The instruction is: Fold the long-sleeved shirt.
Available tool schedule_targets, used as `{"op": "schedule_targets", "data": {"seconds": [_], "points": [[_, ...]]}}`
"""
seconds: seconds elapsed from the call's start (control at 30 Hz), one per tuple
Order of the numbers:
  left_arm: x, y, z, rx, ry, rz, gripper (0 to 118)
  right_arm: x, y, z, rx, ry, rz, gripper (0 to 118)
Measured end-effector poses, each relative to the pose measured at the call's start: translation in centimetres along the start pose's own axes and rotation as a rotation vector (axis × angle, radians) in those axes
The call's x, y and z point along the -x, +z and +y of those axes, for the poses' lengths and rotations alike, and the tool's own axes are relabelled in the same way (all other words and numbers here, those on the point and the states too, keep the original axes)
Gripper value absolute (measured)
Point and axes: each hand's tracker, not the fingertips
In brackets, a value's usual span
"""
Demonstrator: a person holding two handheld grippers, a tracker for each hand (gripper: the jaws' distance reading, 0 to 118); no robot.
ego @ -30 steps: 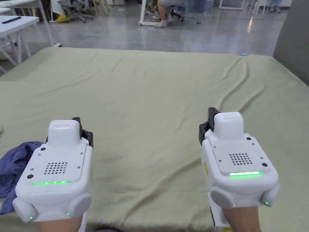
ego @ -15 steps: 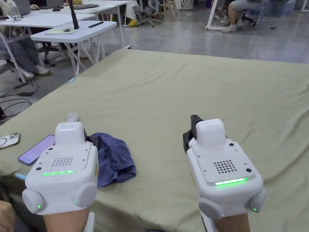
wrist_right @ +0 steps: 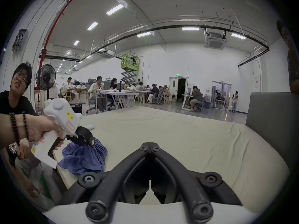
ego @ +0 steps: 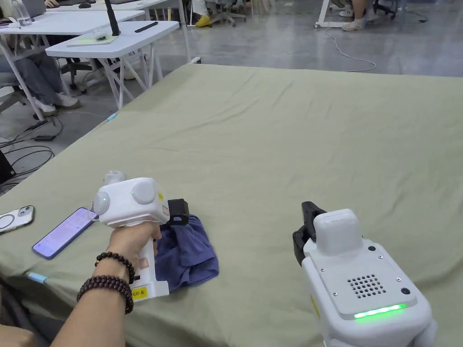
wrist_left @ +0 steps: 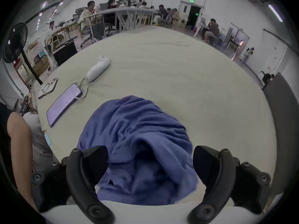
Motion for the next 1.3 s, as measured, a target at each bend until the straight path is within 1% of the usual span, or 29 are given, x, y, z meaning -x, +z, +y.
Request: {"op": "schedule_targets", "data": {"seconds": [0.03, 0.07, 0.1, 0.13, 0.17, 0.23, 0.3, 0.37, 0.43, 0.47, 0.53, 0.6, 0.63, 0.7, 0.8, 0.9, 0.97, 1.0, 1.07, 1.1, 1.13, 1.17, 1.2, 1.27, 1.3], "points": [[-0.2, -1.0, 0.4, 0.033, -0.018, 0.037, 108, -0.2, -0.2, -0.1, 0.005, 0.002, -0.005, 0], [-0.4, -1.5, 0.3, 0.051, -0.032, 0.050, 104, -0.4, -0.4, -0.2, 0.010, 0.003, -0.011, 0], [-0.2, -2.4, 0.7, 0.076, -0.048, 0.076, 73, -0.7, -0.6, -0.3, 0.015, 0.004, -0.013, 0], [-0.2, -2.4, 0.5, 0.066, -0.052, 0.075, 27, -1.0, -0.8, -0.4, 0.020, 0.005, -0.017, 0], [-0.2, -2.3, 0.5, 0.067, -0.052, 0.070, 12, -1.2, -0.8, -0.5, 0.025, 0.009, -0.024, 0], [0.0, -1.7, 0.6, 0.054, -0.025, 0.036, 12, -1.7, -0.9, -0.7, 0.034, 0.012, -0.036, 0], [-1.0, 0.1, 0.7, 0.019, -0.089, -0.012, 11, -2.3, -0.8, -0.8, 0.034, 0.000, -0.050, 0], [-2.7, 2.6, 1.0, -0.050, -0.095, -0.104, 11, -3.1, -0.5, -0.8, 0.030, -0.021, -0.066, 0], [-5.7, 5.8, 1.4, -0.122, -0.147, -0.216, 11, -4.3, 0.3, -0.6, 0.022, -0.041, -0.096, 0], [-7.5, 7.2, 1.5, -0.152, -0.175, -0.241, 11, -4.9, 0.7, -0.5, 0.018, -0.047, -0.107, 0], [-12.9, 10.7, 0.8, -0.216, -0.283, -0.300, 11, -6.9, 2.1, -0.2, 0.001, -0.058, -0.173, 0], [-17.5, 12.5, 0.3, -0.231, -0.323, -0.422, 11, -9.0, 3.5, 0.0, -0.011, -0.072, -0.228, 0], [-20.5, 12.9, -0.2, -0.224, -0.346, -0.509, 11, -10.2, 4.5, 0.0, -0.016, -0.076, -0.261, 0], [-26.4, 13.5, -1.8, -0.196, -0.398, -0.606, 11, -12.6, 6.3, 0.0, -0.020, -0.083, -0.326, 0], [-35.3, 11.7, -5.1, -0.125, -0.483, -0.688, 11, -16.1, 9.4, -0.4, -0.013, -0.096, -0.431, 0], [-42.7, 8.8, -9.4, 0.013, -0.537, -0.794, 11, -19.1, 12.0, -1.1, 0.013, -0.114, -0.529, 0], [-46.3, 7.0, -12.4, 0.085, -0.590, -0.796, 11, -20.6, 13.0, -1.7, 0.036, -0.121, -0.573, 0], [-47.7, 6.0, -13.9, 0.115, -0.598, -0.766, 11, -21.2, 13.5, -2.0, 0.049, -0.122, -0.595, 0], [-48.3, 4.6, -15.0, 0.110, -0.582, -0.730, 13, -22.0, 14.3, -2.4, 0.063, -0.124, -0.621, 0], [-48.2, 4.2, -15.2, 0.101, -0.578, -0.724, 39, -22.2, 14.4, -2.6, 0.066, -0.128, -0.626, 0], [-47.6, 4.3, -15.0, 0.066, -0.565, -0.731, 78, -22.3, 14.5, -2.7, 0.070, -0.130, -0.627, 0], [-47.6, 3.2, -13.8, 0.034, -0.546, -0.780, 109, -22.4, 14.6, -2.8, 0.074, -0.129, -0.628, 0], [-46.6, 3.8, -13.1, -0.007, -0.542, -0.796, 118, -22.4, 14.5, -2.9, 0.079, -0.127, -0.629, 0], [-44.2, 5.5, -11.6, -0.102, -0.542, -0.788, 118, -22.2, 14.1, -2.9, 0.085, -0.124, -0.618, 0], [-42.1, 7.6, -11.8, -0.170, -0.534, -0.778, 118, -22.0, 13.9, -2.7, 0.085, -0.124, -0.611, 0]]}}
